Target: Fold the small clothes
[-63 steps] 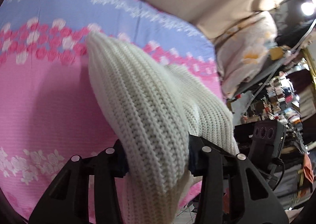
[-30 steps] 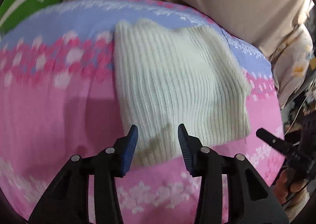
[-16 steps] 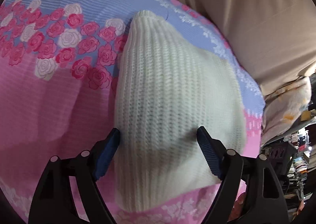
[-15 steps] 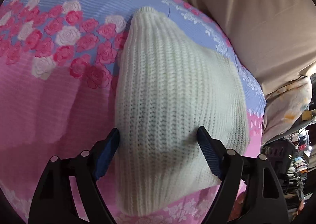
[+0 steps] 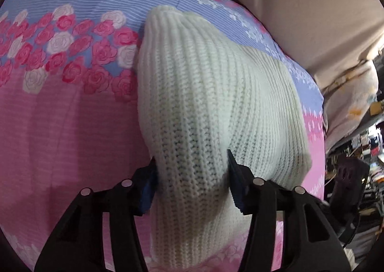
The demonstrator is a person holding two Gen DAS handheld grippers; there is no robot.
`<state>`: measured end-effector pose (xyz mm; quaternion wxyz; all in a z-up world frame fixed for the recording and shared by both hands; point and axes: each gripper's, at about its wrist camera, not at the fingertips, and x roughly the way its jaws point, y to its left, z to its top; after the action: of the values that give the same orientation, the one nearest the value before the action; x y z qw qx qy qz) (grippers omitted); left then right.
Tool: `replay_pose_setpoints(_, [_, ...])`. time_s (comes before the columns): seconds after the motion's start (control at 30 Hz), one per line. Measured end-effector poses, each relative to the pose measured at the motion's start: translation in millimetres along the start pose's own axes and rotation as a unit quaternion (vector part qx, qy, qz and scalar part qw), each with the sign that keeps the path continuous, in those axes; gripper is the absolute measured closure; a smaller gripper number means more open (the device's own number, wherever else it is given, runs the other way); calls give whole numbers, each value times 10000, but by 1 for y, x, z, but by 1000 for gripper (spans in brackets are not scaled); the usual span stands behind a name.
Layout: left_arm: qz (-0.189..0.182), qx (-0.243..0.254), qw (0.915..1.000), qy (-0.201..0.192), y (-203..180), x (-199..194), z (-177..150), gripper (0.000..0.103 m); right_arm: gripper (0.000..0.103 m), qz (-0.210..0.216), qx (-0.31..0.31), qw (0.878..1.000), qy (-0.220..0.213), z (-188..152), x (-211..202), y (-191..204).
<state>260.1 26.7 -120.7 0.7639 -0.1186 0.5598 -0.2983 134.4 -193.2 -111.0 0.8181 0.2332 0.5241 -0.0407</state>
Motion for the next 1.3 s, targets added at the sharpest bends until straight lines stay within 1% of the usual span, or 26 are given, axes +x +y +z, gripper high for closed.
replay_pose_setpoints(0.07, [153, 25, 9999, -41, -5, -11, 1, 52, 74, 21, 41, 10000, -69, 4, -14, 4])
replay_pose_setpoints(0.13, [427, 261, 9983, -292, -16, -36, -2, 54, 74, -125, -68, 9994, -301, 1, -40, 7])
replay_pose_setpoints(0.2, [727, 508, 9942, -606, -30, -64, -9, 54, 75, -299, -167, 9974, -628, -5, -70, 9])
replay_pose_setpoints(0.27, [913, 649, 9903, -820, -44, -81, -18, 54, 88, -309, -411, 9949, -865, -14, -91, 18])
replay_pose_setpoints(0.3, [1041, 806, 9872, -896, -54, -87, -26, 54, 99, -329, -564, 9941, -863, -16, -93, 22])
replay_pose_setpoints(0.37, [1256, 1089, 9823, -868, -71, -83, -38, 54, 103, -448, -1084, 9906, -702, -22, -82, 41])
replay_pose_setpoints(0.4, [1326, 1240, 9803, -779, -80, -75, -45, 54, 103, -532, -1289, 9884, -600, -24, -71, 46])
replay_pose_setpoints(0.47, [1439, 1323, 9791, -556, -82, -58, -55, 54, 103, -751, -1573, 9842, -300, -30, -42, 45])
replay_pose_setpoints(0.5, [1630, 1336, 9766, -434, -80, -44, -60, 53, 103, -895, -1583, 9831, -201, -30, -30, 38])
replay_pose_setpoints(0.53, [1839, 1323, 9734, -351, -74, -36, -62, 54, 103, -1028, -1515, 9830, -114, -28, -19, 28])
replay_pose_setpoints(0.57, [2068, 1279, 9697, -249, -66, -26, -63, 58, 103, -1021, -1329, 9858, -99, -23, -11, 15])
replay_pose_setpoints(0.6, [2222, 1137, 9683, -117, -55, -15, -62, 58, 103, -843, -1104, 9902, -132, -20, -10, 5])
replay_pose_setpoints(0.67, [2164, 851, 9726, -59, -40, -9, -63, 58, 103, -635, -772, 9950, -90, -14, -11, -3])
replay_pose_setpoints(0.7, [2116, 757, 9744, -92, -38, -11, -63, 58, 103, -671, -811, 9944, -50, -14, -10, 0])
replay_pose_setpoints(0.77, [2184, 813, 9724, -128, -42, -15, -65, 58, 103, -810, -979, 9919, -60, -20, -15, 10])
replay_pose_setpoints(0.87, [2192, 919, 9709, -301, -57, -33, -74, 58, 103, -702, -882, 9934, -233, -37, -40, 20])
replay_pose_setpoints(0.9, [2176, 944, 9708, -357, -62, -39, -78, 56, 102, -710, -851, 9932, -345, -45, -51, 23])
replay_pose_setpoints(0.93, [2184, 976, 9702, -397, -66, -43, -82, 53, 98, -696, -838, 9930, -449, -53, -61, 26])
replay_pose_setpoints(1.0, [2303, 1020, 9662, -543, -76, -51, -90, 39, 95, -788, -869, 9912, -619, -66, -75, 34])
replay_pose_setpoints(1.07, [2360, 1017, 9639, -702, -85, -59, -97, 32, 90, -857, -903, 9898, -697, -74, -84, 37])
replay_pose_setpoints(1.13, [2348, 1013, 9639, -740, -93, -63, -104, 29, 81, -919, -844, 9892, -766, -83, -90, 39])
replay_pose_setpoints(1.2, [2305, 1012, 9649, -742, -98, -65, -110, 29, 77, -929, -819, 9888, -830, -89, -94, 40])
replay_pose_setpoints(1.3, [2402, 1007, 9622, -797, -104, -65, -116, 29, 74, -975, -882, 9870, -925, -97, -96, 45])
